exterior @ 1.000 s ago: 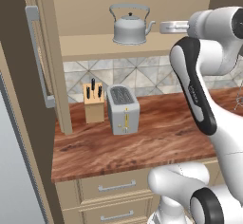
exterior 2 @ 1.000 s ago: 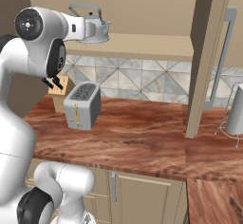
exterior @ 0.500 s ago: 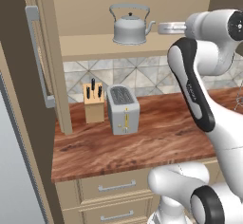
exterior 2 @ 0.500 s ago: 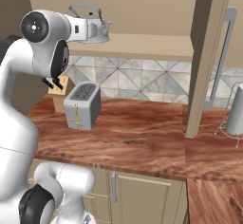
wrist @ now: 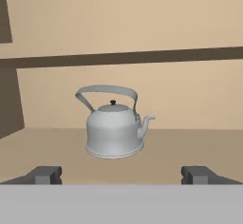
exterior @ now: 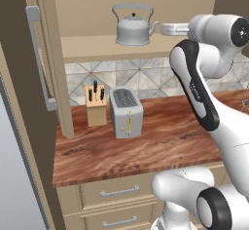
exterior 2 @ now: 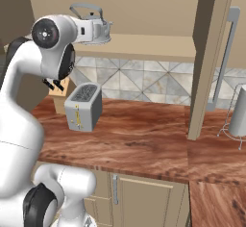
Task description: Open the cabinet, pick the kettle from the cabinet, and place it in the sink.
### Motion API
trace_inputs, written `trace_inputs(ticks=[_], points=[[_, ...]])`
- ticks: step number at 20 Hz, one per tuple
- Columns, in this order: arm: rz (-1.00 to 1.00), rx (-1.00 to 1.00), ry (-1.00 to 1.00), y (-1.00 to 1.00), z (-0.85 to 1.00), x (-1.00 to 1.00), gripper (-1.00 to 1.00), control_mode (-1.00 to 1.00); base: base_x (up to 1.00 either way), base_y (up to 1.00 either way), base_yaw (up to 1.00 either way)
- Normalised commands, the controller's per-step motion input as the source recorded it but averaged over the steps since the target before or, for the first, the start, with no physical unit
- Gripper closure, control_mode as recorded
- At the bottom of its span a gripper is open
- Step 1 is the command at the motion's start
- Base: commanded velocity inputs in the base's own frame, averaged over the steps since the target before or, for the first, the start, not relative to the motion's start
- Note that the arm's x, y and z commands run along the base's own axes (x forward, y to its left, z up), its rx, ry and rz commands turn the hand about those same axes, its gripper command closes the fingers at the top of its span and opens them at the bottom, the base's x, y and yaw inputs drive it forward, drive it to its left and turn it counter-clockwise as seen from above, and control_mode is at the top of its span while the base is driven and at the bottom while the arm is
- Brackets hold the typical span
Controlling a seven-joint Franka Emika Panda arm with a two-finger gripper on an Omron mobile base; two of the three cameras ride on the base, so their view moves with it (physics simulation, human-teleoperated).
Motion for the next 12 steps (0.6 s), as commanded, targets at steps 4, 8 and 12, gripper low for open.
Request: trace_inputs(ticks=[4,8,12], points=[[0.0,0.0,-0.05,-0.04,-0.01,0.2,-1.0,-1.0,0.0,0.0,0.0],[0.0,0.0,-0.02,0.0,-0.06,0.22,-1.0,-1.0,0.0,0.0,0.0],[0.0,0.0,-0.01,0.0,-0.01,0.25,-1.0,-1.0,0.0,0.0,0.0]])
